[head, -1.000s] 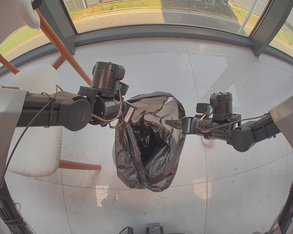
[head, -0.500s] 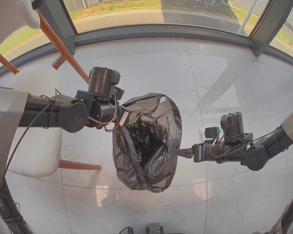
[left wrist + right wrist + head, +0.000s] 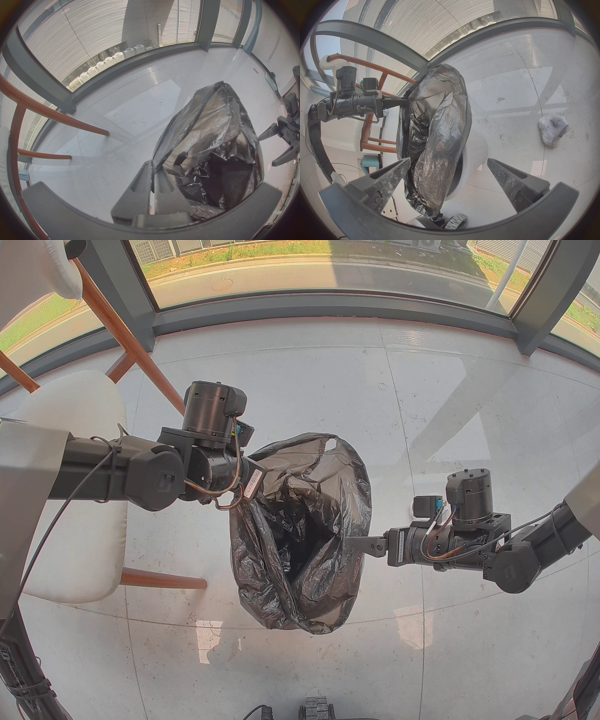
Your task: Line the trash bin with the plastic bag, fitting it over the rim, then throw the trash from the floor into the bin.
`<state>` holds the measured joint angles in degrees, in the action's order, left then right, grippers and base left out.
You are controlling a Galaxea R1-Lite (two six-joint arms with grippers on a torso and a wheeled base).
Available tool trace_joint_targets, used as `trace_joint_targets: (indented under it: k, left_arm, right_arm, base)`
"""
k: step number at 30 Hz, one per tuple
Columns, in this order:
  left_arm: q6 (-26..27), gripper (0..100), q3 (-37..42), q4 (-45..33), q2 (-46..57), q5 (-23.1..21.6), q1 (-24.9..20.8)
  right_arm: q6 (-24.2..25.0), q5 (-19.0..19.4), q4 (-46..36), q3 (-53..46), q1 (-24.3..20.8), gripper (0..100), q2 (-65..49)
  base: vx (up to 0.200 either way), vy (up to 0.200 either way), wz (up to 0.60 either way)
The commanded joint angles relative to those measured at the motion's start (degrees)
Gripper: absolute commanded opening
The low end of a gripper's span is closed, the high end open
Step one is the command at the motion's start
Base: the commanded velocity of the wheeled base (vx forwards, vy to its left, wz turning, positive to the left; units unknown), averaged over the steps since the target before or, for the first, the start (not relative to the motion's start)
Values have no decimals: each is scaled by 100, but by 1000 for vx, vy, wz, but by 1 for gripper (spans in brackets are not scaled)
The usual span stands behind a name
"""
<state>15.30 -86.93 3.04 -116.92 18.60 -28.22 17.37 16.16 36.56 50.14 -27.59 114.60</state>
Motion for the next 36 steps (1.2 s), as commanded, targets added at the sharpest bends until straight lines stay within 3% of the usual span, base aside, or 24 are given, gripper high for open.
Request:
trace_joint_targets:
  k: [1, 13, 15, 22, 27, 36]
  left_arm:
    - [26, 100, -96, -49, -103, 12, 62]
    - [131, 100, -114, -391, 108, -76, 1]
    - [-115, 100, 106, -910, 389, -129, -360]
    - [-1143, 100, 730, -1130, 451, -76, -975]
    - [-1196, 100, 1082, -1147, 389, 38, -1098]
    - [-1214, 100, 739, -1095, -235, 223, -1098]
  right_arm:
    - [12, 1, 0, -4, -1, 100, 1]
    - [12, -26, 0, -110, 78, 100, -131]
    - [12, -34, 0, -180, 87, 100, -158]
    - [3, -43, 9, -171, 60, 100, -158]
    - [-6, -87, 9, -110, 60, 100, -166]
    - [3, -78, 9, -13, 52, 100, -166]
  base:
    - [0, 0, 0]
    - [0, 0, 0]
    - [0, 0, 0]
    - [0, 0, 0]
    - [0, 0, 0]
    - [0, 0, 0]
